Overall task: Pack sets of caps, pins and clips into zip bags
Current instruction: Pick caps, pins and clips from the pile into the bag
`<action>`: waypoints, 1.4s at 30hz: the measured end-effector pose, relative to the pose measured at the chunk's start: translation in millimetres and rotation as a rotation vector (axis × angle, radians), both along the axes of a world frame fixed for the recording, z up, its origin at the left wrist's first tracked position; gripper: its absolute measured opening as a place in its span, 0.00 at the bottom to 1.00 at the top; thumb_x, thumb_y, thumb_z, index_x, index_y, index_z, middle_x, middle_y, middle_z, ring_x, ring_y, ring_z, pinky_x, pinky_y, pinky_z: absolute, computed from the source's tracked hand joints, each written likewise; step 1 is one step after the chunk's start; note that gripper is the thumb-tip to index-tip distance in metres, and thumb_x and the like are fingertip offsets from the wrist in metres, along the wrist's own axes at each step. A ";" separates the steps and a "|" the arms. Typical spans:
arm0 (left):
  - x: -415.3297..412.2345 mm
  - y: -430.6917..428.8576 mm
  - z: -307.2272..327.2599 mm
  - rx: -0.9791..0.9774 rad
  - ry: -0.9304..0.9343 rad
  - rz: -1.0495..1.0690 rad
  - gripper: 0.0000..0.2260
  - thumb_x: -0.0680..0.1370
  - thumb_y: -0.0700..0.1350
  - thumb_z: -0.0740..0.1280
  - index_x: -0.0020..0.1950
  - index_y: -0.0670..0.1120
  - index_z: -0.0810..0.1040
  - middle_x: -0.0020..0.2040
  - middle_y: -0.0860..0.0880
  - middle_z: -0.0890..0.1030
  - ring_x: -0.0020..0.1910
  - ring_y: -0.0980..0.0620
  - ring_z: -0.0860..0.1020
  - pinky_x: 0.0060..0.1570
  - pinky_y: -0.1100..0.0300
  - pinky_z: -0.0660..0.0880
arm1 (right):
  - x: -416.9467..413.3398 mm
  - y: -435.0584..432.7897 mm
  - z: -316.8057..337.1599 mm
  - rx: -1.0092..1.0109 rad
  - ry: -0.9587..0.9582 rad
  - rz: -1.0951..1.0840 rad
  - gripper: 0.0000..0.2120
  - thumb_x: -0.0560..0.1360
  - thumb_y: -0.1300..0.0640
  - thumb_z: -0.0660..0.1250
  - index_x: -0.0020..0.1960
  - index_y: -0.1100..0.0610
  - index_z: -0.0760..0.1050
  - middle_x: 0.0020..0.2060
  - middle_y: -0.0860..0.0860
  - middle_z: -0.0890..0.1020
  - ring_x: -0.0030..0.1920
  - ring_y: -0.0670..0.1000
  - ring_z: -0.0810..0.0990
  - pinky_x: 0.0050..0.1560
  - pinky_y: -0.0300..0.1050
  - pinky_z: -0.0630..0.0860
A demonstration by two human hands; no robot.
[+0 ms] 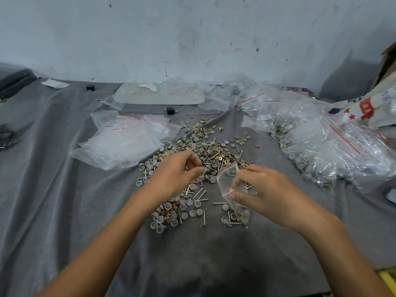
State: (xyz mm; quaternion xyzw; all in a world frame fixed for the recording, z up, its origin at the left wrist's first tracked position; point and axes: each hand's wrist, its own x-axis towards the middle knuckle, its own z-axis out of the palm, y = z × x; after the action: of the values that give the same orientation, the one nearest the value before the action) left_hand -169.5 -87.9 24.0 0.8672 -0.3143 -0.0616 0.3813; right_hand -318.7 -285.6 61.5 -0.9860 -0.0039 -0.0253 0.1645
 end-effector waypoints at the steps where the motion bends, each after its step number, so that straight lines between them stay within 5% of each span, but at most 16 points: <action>1: -1.7 0.8 6.6 -0.062 0.024 -0.008 0.05 0.77 0.54 0.73 0.46 0.56 0.78 0.42 0.57 0.81 0.38 0.63 0.77 0.38 0.65 0.70 | 0.3 0.4 -0.3 -0.002 -0.003 0.001 0.09 0.78 0.39 0.67 0.53 0.43 0.76 0.53 0.39 0.77 0.57 0.43 0.74 0.59 0.46 0.72; 5: -10.8 -0.8 25.2 -0.246 0.145 -0.120 0.03 0.77 0.50 0.74 0.46 0.53 0.82 0.38 0.56 0.82 0.35 0.62 0.77 0.38 0.66 0.73 | 2.6 2.8 -0.7 -0.004 -0.014 0.008 0.09 0.77 0.39 0.68 0.52 0.43 0.76 0.51 0.40 0.77 0.56 0.44 0.75 0.58 0.48 0.73; 12: -20.2 -6.3 30.6 -0.293 0.151 -0.242 0.04 0.78 0.50 0.73 0.50 0.51 0.83 0.39 0.50 0.83 0.33 0.56 0.76 0.34 0.62 0.73 | 2.6 5.2 -0.7 -0.018 -0.004 0.019 0.08 0.77 0.38 0.67 0.49 0.40 0.72 0.51 0.40 0.77 0.56 0.44 0.74 0.56 0.47 0.72; 17: -4.8 15.2 21.3 -0.041 0.019 -0.143 0.04 0.79 0.55 0.70 0.46 0.57 0.80 0.37 0.62 0.81 0.35 0.65 0.76 0.36 0.68 0.69 | 1.2 0.7 -1.3 -0.013 0.005 0.013 0.10 0.78 0.39 0.67 0.53 0.44 0.77 0.51 0.40 0.77 0.56 0.43 0.74 0.57 0.45 0.72; 21: 7.0 38.8 9.8 0.360 0.037 -0.243 0.02 0.79 0.51 0.71 0.46 0.55 0.81 0.43 0.59 0.83 0.43 0.64 0.80 0.47 0.59 0.77 | 1.7 1.6 -3.2 0.008 0.007 0.010 0.11 0.77 0.38 0.66 0.52 0.43 0.76 0.50 0.40 0.76 0.54 0.43 0.74 0.57 0.47 0.72; 27: 8.4 55.3 -13.8 0.663 0.045 -0.314 0.10 0.77 0.48 0.72 0.56 0.59 0.79 0.43 0.58 0.80 0.42 0.61 0.77 0.44 0.62 0.74 | 3.5 5.7 -3.7 0.017 0.020 0.015 0.08 0.75 0.36 0.64 0.49 0.39 0.72 0.50 0.40 0.77 0.55 0.44 0.75 0.58 0.49 0.73; 38: 7.4 61.4 -24.9 0.762 -0.017 -0.263 0.29 0.72 0.59 0.76 0.71 0.60 0.71 0.51 0.58 0.73 0.49 0.56 0.72 0.48 0.60 0.70 | 5.6 6.4 -6.0 0.015 0.030 0.015 0.10 0.76 0.36 0.64 0.50 0.40 0.74 0.51 0.39 0.76 0.56 0.43 0.74 0.58 0.48 0.73; 42: 6.6 59.4 -29.7 0.736 -0.109 -0.242 0.25 0.74 0.57 0.74 0.69 0.59 0.73 0.48 0.59 0.71 0.47 0.57 0.71 0.46 0.60 0.69 | 5.7 6.5 -7.2 0.013 0.030 0.020 0.08 0.76 0.35 0.64 0.49 0.38 0.72 0.50 0.38 0.75 0.54 0.42 0.74 0.57 0.48 0.74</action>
State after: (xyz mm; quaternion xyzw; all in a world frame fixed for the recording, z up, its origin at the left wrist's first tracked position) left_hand -162.9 -28.5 -5.7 0.9046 -0.3911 -0.1688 0.0177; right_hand -312.9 -279.1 54.2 -0.9851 -0.0111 -0.0090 0.1712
